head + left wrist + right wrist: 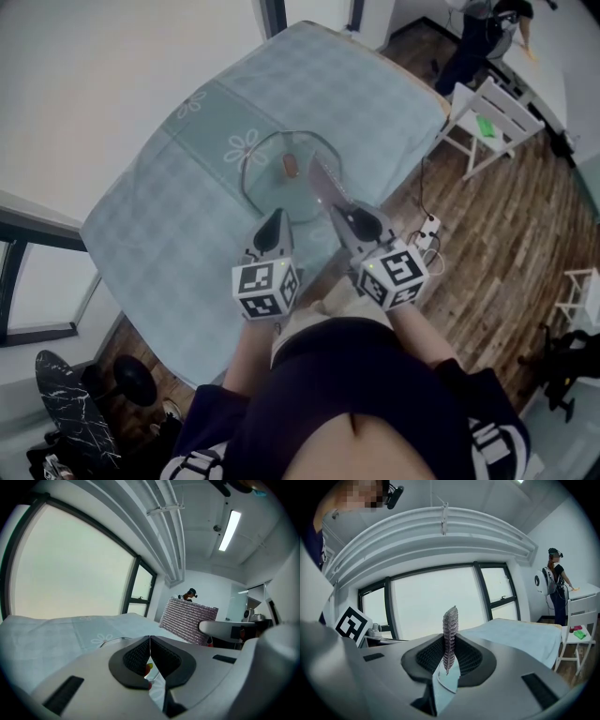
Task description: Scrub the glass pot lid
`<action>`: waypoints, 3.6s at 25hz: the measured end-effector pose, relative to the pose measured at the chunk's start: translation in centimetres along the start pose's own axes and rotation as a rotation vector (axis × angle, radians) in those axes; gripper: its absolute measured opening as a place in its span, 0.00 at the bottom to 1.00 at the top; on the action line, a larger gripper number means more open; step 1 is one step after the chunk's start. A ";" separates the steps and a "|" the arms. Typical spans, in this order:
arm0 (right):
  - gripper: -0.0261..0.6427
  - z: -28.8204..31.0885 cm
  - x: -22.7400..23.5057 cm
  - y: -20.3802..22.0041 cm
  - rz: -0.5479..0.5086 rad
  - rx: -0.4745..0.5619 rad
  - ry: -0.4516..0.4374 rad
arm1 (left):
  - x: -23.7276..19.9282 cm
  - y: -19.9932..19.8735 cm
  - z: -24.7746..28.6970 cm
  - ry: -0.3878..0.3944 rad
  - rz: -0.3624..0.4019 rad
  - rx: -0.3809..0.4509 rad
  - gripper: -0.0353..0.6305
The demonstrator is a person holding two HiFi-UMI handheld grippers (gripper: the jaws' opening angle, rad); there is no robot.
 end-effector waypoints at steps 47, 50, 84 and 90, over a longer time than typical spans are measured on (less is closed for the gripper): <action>0.15 25.9 16.2 -1.3 -0.514 -0.431 -0.169 | -8.7 -2.1 16.3 -0.301 -0.306 -0.131 0.06; 0.15 27.1 16.3 -0.7 -0.602 -0.461 -0.169 | -9.0 -1.8 16.5 -0.308 -0.325 -0.135 0.06; 0.15 26.9 15.0 6.1 -0.844 -0.631 -0.184 | -9.2 0.0 15.5 -0.286 -0.339 -0.134 0.06; 0.15 25.5 14.6 7.1 -0.847 -0.643 -0.177 | -8.6 0.4 14.9 -0.278 -0.332 -0.135 0.06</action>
Point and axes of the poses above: the fingertips, and each gripper's own axes: z forward along the fingers, x to its right, y out of its underside, the point moved 6 cm from there along -z, backward along the fingers, and after that the axes turned 12 degrees about -x, right-handed, at the moved point
